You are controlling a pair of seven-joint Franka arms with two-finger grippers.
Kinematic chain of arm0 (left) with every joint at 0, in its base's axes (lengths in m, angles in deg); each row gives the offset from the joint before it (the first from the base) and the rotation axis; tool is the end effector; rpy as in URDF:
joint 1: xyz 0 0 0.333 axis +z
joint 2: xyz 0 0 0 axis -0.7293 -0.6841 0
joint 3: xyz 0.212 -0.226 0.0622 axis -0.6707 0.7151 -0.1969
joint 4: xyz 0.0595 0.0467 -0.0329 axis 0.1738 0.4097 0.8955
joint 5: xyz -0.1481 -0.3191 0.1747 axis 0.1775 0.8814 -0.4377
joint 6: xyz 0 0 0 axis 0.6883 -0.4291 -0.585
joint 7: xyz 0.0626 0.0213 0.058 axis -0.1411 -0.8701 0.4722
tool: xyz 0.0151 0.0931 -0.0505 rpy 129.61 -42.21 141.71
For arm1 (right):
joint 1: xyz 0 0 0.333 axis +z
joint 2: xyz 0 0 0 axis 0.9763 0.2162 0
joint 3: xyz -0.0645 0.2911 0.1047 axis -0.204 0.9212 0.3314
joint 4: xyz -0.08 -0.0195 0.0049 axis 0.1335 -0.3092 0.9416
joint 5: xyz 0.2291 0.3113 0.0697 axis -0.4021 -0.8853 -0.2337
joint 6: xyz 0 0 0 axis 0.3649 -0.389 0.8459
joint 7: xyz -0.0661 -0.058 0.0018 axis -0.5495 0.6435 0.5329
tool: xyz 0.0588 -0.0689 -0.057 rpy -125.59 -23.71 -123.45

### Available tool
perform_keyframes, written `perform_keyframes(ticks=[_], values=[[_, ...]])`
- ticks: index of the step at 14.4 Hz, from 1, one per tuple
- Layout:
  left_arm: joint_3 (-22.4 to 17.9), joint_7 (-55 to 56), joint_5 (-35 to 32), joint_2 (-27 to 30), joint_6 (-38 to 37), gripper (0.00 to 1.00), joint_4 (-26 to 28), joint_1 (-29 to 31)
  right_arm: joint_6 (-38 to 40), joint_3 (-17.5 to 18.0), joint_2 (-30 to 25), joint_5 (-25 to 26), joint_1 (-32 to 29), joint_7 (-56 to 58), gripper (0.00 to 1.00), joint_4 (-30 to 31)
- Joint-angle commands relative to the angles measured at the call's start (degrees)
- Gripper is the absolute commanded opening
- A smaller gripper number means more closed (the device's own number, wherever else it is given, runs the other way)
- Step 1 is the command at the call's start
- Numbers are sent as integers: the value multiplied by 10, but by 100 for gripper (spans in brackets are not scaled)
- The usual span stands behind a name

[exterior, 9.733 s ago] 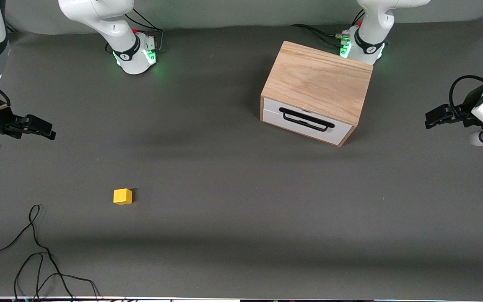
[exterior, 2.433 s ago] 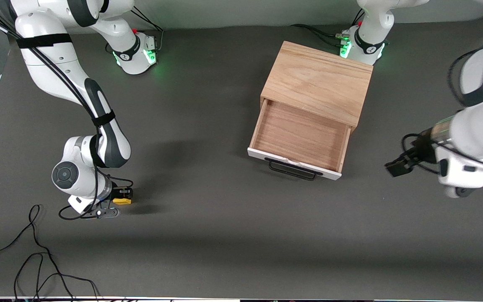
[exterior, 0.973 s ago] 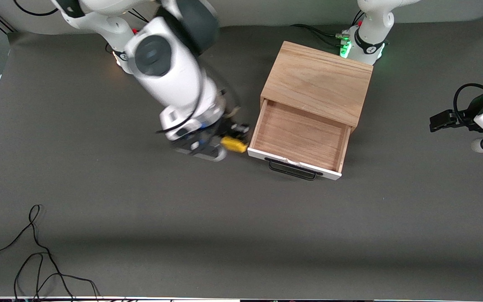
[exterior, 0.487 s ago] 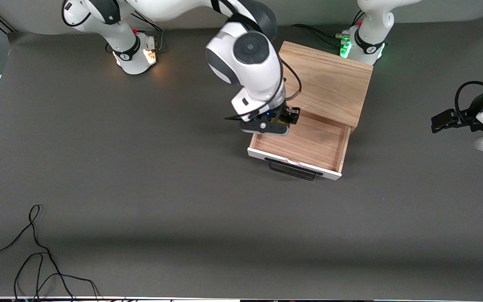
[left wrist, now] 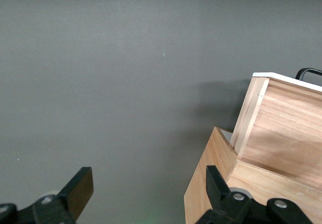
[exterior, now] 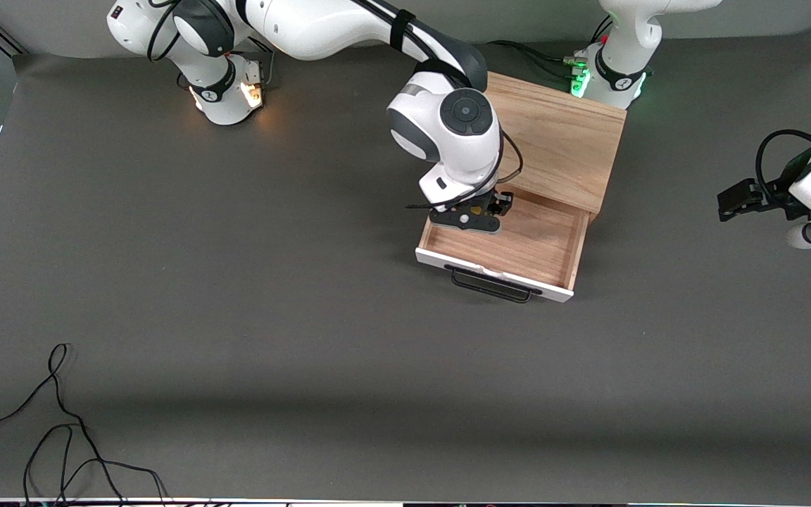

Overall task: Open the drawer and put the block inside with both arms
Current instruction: 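Lower the cube into the drawer and open the right gripper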

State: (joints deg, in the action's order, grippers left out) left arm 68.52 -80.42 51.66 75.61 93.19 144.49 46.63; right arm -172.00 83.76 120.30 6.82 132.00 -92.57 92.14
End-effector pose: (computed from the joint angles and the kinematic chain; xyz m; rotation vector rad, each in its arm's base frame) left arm 0.5682 -0.0213 0.5857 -3.0891 0.0366 0.1042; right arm 0.4644 0.6292 0.3488 -2.9960 0.4030 0.0752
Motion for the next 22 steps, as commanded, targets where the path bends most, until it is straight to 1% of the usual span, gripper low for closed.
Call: perform_keyframes(ticks=[1,2,3,5,6,7,8,14,16,19,22], values=[[-13,-11,14,11,2,100,4,-10,-2,-4,3,9,7,-21,35,10],[-13,-11,17,12,1,100,5,-9,-4,-5,6,15,11,-21,38,27],[-13,-12,21,12,0,100,5,-8,-15,-4,7,18,12,-23,38,41],[-13,-12,20,11,-1,100,6,-9,-21,-4,8,15,12,-23,40,45],[-13,-12,20,12,-2,100,6,-9,-21,-4,8,15,12,-22,46,43],[-13,-13,20,12,-2,100,5,-9,-21,-4,7,15,12,-22,75,42],[-13,-16,20,13,-3,100,5,-8,-21,-5,5,17,12,-27,99,41],[-12,-16,28,13,-5,100,7,-9,-16,-5,-3,17,11,-27,100,33],[-11,-14,28,13,-5,100,6,-9,-13,-7,-28,13,8,-27,100,34],[-12,-14,30,12,-5,100,6,-9,32,-21,-82,12,-8,-26,100,35],[-12,-14,30,10,-5,100,6,-9,66,-22,-154,17,-67,-7,100,47]])
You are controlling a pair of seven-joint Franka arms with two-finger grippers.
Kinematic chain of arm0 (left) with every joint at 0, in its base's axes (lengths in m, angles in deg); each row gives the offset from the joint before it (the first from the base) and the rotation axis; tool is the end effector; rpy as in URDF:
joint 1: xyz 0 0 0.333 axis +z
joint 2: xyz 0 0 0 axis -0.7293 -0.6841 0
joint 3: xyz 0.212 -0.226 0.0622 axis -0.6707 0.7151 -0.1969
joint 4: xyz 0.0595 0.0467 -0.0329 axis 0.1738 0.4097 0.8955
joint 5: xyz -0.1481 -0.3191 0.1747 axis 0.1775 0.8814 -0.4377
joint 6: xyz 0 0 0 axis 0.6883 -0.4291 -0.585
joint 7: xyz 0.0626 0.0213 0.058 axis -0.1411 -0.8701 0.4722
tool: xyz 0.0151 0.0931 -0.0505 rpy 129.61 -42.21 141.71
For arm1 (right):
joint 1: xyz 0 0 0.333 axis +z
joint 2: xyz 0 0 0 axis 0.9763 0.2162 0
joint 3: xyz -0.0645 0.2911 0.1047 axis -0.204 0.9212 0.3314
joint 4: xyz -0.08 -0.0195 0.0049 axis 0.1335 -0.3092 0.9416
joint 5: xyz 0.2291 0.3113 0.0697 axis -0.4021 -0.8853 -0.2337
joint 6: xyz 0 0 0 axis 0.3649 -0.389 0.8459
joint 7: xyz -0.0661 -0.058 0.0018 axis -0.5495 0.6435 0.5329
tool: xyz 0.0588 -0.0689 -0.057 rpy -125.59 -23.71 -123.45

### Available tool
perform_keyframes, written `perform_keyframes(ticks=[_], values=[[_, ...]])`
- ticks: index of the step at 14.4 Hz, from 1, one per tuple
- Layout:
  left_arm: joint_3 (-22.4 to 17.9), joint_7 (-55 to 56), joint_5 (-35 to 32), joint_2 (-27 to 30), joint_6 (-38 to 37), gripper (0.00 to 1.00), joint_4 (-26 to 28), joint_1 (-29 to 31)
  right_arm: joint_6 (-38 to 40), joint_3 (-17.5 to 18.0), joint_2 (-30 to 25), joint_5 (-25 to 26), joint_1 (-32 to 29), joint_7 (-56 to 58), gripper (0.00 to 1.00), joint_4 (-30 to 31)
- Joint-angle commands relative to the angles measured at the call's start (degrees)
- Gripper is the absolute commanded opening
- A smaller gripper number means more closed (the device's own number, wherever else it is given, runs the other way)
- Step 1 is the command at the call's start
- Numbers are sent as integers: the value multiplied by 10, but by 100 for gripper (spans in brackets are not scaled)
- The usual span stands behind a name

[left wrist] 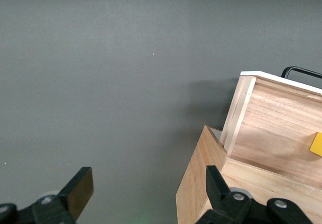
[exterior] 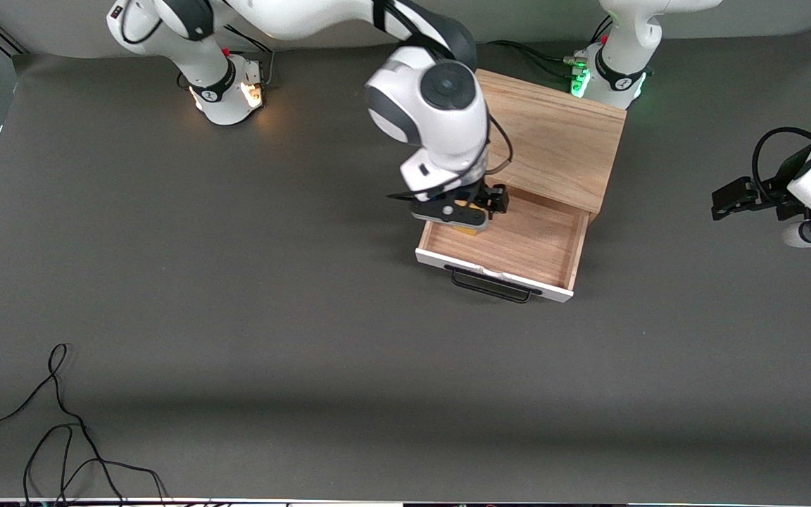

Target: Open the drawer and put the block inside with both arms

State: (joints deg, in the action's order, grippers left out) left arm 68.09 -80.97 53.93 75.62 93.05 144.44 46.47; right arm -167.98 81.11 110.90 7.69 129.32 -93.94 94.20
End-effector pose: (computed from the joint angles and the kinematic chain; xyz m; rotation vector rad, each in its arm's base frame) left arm 0.5678 -0.0229 0.5859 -3.1285 0.0423 0.1101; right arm 0.4982 0.5746 0.4516 -2.9434 0.5339 -0.0239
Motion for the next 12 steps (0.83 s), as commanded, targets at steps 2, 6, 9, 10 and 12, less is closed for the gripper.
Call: perform_keyframes(ticks=[2,6,9,10,12], values=[[-8,-9,5,9,-4,100,7,-7,55,4,-100,9,-86,77,100,37],[-8,-9,7,8,-4,100,6,-6,58,-24,-183,9,-158,225,100,136],[-8,-7,7,9,-4,100,6,-5,53,-97,-241,6,-163,289,100,223],[-8,-6,7,9,-4,100,5,-6,53,-127,-260,2,-163,327,100,248],[-8,-6,7,9,-4,100,5,-6,61,-176,-291,2,-162,371,100,283]])
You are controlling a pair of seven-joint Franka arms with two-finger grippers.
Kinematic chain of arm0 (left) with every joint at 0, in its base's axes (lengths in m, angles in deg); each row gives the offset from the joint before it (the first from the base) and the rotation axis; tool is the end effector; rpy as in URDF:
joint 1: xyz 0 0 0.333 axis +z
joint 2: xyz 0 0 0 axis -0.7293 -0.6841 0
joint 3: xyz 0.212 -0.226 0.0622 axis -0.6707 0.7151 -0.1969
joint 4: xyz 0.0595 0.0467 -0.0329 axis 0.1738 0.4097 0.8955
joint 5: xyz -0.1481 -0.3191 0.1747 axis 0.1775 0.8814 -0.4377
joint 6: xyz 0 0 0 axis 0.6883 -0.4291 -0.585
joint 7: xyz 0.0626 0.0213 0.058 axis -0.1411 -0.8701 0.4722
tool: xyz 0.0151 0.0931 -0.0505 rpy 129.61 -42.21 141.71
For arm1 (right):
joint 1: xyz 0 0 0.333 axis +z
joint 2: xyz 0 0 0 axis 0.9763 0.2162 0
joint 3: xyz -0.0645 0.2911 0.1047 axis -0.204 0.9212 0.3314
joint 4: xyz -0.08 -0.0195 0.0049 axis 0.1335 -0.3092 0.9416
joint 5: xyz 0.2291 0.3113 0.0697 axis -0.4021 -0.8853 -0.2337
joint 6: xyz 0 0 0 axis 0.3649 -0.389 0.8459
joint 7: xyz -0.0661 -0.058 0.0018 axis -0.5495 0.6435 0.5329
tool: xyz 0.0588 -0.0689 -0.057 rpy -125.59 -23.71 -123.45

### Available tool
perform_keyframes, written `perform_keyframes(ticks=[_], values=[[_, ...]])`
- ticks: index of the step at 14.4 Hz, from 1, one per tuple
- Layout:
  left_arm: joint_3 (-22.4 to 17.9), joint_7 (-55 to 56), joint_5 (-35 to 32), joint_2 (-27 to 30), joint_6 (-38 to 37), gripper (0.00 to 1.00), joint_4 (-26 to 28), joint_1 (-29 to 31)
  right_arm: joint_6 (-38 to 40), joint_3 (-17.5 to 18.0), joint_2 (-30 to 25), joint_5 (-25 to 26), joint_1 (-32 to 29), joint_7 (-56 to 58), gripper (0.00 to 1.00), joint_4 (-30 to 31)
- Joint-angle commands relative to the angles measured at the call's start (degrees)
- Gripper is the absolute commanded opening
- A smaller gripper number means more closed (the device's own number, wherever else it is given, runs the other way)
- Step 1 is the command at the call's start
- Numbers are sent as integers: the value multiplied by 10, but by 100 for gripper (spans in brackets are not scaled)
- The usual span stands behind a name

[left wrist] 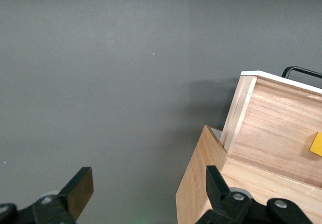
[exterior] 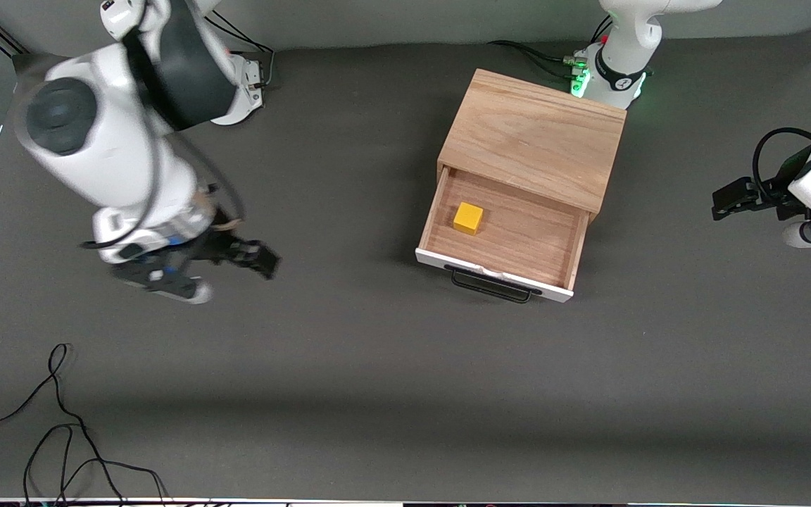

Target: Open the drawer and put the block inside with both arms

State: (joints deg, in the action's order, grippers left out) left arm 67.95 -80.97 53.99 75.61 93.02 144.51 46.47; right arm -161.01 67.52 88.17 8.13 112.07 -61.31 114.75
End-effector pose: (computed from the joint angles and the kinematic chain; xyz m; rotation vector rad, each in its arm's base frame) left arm 0.5678 -0.0216 0.5852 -3.1294 0.0385 0.1132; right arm 0.6181 0.2175 0.5543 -3.0513 0.4983 -0.0751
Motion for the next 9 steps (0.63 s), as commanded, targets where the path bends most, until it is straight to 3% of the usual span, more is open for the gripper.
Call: perform_keyframes(ticks=[1,6,9], values=[[-6,-6,6,9,-3,100,5,-5,-9,-58,-80,-2,10,53,100,102],[-6,-6,6,9,-3,100,5,-5,-9,-130,-142,-2,11,177,100,172],[-6,-6,6,9,-4,100,6,-6,3,-127,-143,7,-27,205,100,174]])
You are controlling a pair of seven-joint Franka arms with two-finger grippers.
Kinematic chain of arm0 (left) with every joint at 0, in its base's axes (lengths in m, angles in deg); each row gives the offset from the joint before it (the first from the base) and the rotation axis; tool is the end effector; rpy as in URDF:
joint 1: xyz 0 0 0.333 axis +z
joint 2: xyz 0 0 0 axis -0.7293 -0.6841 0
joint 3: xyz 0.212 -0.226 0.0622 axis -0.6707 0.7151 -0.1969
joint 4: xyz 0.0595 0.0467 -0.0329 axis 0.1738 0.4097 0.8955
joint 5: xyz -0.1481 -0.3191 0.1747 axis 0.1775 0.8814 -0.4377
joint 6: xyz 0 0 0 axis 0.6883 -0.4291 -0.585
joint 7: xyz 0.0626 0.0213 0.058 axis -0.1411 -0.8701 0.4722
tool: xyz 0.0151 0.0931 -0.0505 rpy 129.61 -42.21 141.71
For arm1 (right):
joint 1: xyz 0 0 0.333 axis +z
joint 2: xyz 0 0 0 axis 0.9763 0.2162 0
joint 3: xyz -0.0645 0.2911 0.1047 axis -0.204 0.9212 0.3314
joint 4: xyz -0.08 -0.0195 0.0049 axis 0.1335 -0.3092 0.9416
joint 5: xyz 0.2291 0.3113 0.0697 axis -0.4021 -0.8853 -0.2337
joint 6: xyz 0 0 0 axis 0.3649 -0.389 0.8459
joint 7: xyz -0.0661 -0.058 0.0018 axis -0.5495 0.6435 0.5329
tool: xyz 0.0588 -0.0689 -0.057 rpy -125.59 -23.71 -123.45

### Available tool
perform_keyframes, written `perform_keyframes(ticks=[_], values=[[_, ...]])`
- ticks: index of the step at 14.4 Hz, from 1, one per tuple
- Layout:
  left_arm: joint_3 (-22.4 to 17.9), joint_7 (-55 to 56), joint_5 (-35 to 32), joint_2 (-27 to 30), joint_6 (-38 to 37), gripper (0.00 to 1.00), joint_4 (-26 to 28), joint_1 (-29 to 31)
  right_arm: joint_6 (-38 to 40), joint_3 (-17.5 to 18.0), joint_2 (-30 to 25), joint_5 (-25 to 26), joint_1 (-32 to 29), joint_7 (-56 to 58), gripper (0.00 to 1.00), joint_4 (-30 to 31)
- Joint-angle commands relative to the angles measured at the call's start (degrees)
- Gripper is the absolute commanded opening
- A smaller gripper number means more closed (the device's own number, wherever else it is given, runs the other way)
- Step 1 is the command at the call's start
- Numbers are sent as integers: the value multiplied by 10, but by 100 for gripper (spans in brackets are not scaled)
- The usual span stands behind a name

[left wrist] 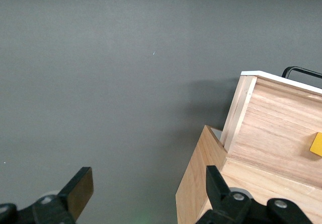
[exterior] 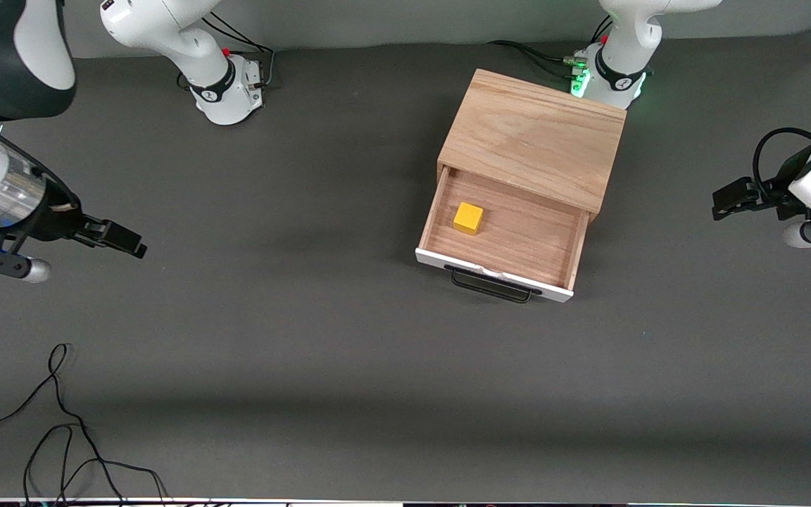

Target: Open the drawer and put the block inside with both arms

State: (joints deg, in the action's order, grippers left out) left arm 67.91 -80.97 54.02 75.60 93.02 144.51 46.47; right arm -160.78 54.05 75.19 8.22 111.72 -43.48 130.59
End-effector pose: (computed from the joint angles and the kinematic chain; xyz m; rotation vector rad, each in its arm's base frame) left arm 0.5678 -0.0213 0.5851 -3.1299 0.0373 0.1136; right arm 0.5833 0.0407 0.5603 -3.0366 0.4161 0.0075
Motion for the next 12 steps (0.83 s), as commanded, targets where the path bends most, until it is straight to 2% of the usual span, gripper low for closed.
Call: perform_keyframes(ticks=[1,4,7,12], values=[[-6,-6,6,9,-4,100,6,-6,-1,30,-12,7,-52,42,100,15],[-6,-6,6,9,-4,100,6,-5,-6,100,-11,10,-127,51,100,12],[-6,-6,6,9,-4,100,6,-5,-6,241,-13,53,-250,71,100,8],[-6,-6,6,9,-4,100,6,-6,11,353,-12,54,-363,103,100,-4]])
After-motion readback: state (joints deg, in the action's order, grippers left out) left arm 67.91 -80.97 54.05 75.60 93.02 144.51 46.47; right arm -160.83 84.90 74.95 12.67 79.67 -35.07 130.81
